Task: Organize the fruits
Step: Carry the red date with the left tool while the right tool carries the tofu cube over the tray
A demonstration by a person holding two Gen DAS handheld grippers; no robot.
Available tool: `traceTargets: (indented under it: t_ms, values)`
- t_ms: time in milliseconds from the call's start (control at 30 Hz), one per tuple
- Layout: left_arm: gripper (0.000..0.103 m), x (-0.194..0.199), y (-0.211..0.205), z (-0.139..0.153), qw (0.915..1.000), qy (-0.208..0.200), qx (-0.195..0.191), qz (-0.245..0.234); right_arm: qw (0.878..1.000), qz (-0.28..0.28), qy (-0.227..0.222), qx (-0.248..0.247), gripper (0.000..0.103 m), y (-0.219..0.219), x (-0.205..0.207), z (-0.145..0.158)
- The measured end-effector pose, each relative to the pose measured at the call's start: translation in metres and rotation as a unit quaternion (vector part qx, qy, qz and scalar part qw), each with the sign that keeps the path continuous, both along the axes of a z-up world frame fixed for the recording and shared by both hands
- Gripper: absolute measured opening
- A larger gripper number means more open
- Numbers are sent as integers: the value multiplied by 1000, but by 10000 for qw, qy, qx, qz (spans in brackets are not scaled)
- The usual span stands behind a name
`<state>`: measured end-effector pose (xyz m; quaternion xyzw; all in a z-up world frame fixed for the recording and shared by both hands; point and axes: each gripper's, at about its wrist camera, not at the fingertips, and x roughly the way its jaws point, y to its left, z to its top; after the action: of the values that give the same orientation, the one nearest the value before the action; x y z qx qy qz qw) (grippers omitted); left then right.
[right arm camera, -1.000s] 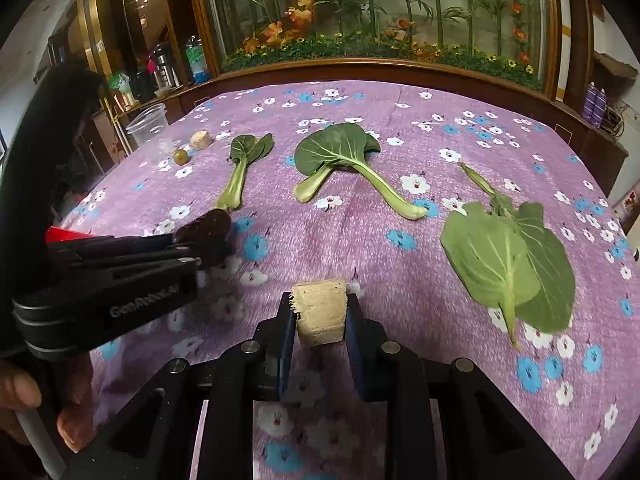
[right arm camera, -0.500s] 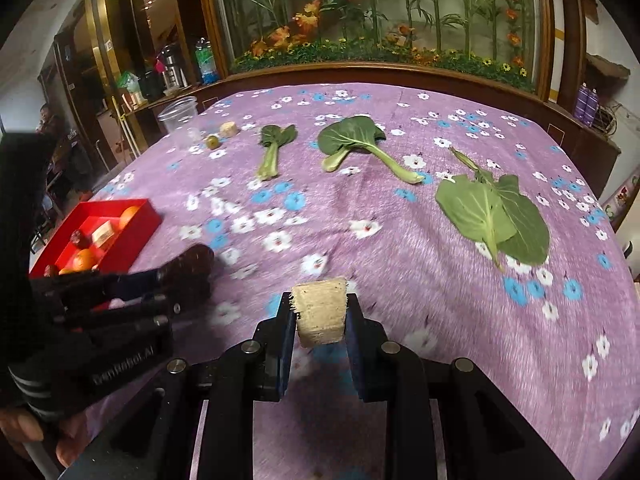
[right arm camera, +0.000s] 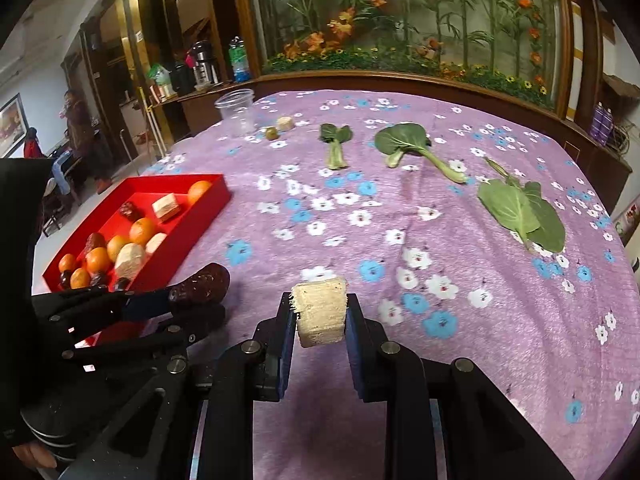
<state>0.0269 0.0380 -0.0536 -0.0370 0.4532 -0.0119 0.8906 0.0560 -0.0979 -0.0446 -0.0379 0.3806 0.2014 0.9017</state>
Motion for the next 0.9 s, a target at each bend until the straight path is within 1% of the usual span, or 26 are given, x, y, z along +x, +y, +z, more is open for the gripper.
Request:
traceTargets:
  t_ms: [300, 367, 433, 500, 633, 733, 900]
  values:
    - [32, -30, 31, 15, 9994, -170, -112, 286, 9995, 293, -114, 17, 26, 27, -17, 8]
    - [32, -36, 40, 20, 9990, -198, -314, 266, 9993, 361, -124, 18, 26, 35, -20, 9]
    - [32, -42, 46, 26, 9985, -297, -134, 447, 9989, 448, -146, 19, 26, 44, -23, 11]
    - [32, -48, 56, 33, 9977, -375, -215, 512, 9984, 530, -177, 33, 26, 53, -24, 13]
    - [32, -56, 86, 50, 9936, -637, -231, 901, 9972, 702, -235, 64, 26, 71, -25, 19]
    - [32, -60, 114, 55, 9891, -727, -188, 1263, 9958, 867, -270, 64, 26, 89, -22, 22]
    - [32, -55, 151, 47, 9833, -597, -84, 1716, 9930, 1139, -264, 154, 26, 121, -14, 24]
